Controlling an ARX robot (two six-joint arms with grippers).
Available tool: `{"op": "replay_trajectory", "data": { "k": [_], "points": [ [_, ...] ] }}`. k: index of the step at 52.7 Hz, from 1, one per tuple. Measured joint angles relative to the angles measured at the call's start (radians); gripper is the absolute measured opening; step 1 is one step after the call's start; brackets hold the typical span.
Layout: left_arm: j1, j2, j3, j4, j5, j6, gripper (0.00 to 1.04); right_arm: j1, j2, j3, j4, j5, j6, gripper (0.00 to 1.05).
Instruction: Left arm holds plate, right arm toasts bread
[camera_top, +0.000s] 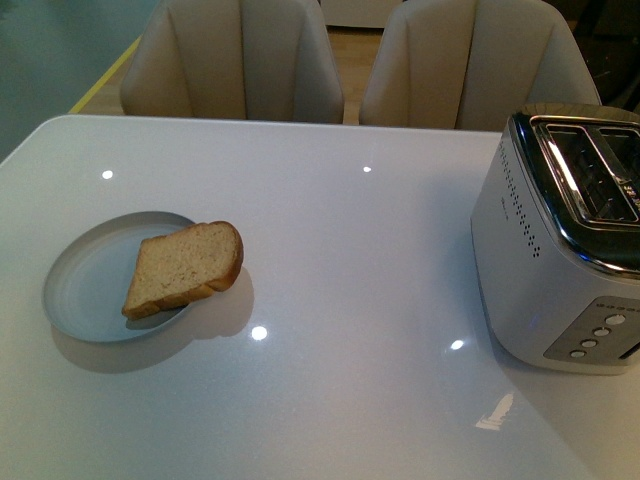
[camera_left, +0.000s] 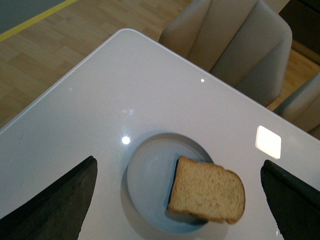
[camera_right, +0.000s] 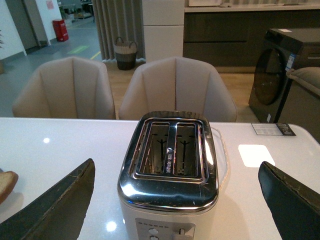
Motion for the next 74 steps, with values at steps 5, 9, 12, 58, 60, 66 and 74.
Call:
{"op": "replay_trajectory", "data": {
  "k": [5, 9, 12, 58, 60, 66, 74],
  "points": [
    [0.010, 0.202, 0.088, 0.048, -0.002, 0.000, 0.97, 0.000, 0.000, 0.000, 0.000, 0.000, 0.000, 0.96],
    [0.010, 0.333, 0.140, 0.064, 0.013, 0.005, 0.97, 0.000, 0.000, 0.000, 0.000, 0.000, 0.000, 0.96],
    [0.009, 0.410, 0.174, 0.069, 0.037, 0.012, 0.97, 0.000, 0.000, 0.000, 0.000, 0.000, 0.000, 0.96],
    [-0.099, 1.094, 0.685, -0.058, -0.061, 0.000, 0.97, 0.000, 0.000, 0.000, 0.000, 0.000, 0.000, 0.96],
    [-0.102, 1.104, 0.691, -0.063, -0.063, -0.003, 0.97, 0.000, 0.000, 0.000, 0.000, 0.000, 0.000, 0.96],
    [-0.106, 1.137, 0.709, -0.071, -0.066, -0.011, 0.97, 0.000, 0.000, 0.000, 0.000, 0.000, 0.000, 0.96],
    [-0.106, 1.157, 0.715, -0.075, -0.067, -0.016, 0.97, 0.000, 0.000, 0.000, 0.000, 0.000, 0.000, 0.96]
  ]
}}
